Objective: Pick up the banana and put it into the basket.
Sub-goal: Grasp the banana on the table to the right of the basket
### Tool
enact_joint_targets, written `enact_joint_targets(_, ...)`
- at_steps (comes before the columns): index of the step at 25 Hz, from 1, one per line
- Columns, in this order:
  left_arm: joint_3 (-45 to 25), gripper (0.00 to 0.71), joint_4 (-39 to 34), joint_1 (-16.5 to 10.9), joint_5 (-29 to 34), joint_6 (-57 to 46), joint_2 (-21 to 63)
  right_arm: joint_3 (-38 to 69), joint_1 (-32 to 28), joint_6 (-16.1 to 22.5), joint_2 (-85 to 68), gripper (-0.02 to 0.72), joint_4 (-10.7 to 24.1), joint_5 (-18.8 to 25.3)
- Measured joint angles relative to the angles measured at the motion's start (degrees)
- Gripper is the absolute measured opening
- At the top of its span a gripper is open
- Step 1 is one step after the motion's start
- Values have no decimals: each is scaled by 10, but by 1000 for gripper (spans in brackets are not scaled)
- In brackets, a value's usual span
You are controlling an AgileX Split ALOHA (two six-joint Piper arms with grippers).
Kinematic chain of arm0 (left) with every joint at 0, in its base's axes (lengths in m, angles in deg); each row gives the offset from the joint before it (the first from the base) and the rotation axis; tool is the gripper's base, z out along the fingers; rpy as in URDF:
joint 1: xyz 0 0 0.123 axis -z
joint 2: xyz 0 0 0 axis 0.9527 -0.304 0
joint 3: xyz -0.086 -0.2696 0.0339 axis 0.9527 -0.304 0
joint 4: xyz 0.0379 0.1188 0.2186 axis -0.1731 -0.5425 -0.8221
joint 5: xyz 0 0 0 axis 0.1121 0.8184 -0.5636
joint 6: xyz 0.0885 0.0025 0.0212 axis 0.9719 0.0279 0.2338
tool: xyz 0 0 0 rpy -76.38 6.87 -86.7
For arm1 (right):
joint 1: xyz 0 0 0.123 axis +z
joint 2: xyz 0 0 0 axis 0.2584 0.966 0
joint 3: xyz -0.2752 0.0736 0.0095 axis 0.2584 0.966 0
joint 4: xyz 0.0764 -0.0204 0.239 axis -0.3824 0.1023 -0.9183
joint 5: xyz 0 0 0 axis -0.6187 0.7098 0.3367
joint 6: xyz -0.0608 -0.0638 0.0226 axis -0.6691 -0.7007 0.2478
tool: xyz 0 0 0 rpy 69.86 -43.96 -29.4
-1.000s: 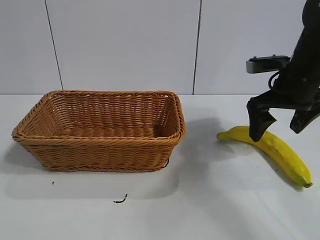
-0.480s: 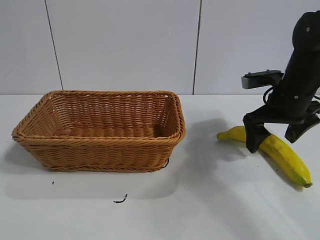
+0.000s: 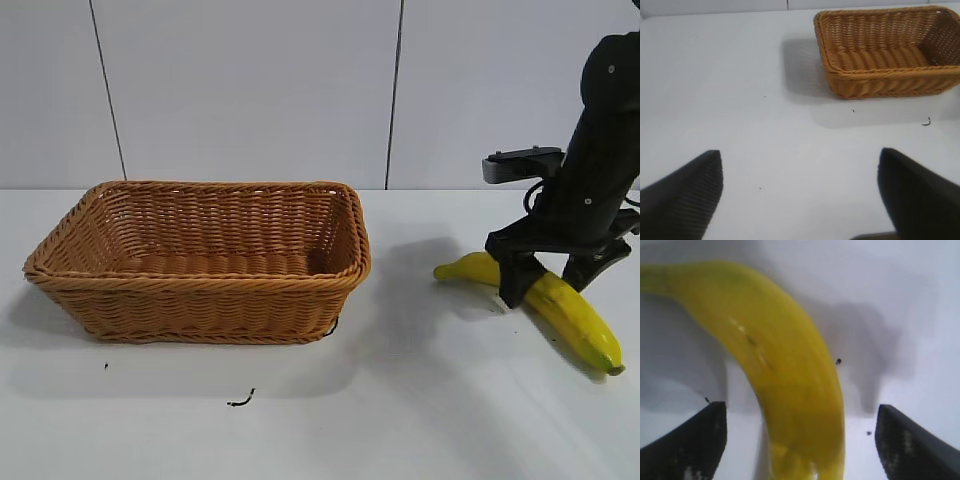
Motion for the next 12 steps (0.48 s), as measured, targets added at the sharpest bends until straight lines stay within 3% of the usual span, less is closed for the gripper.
enact_joint_targets(5, 0, 635, 0, 0, 0, 0, 0, -2, 0, 0, 0, 292, 3, 9)
enact_joint_targets(12, 0, 635, 0, 0, 0, 0, 0, -58, 0, 0, -14, 292, 4, 82)
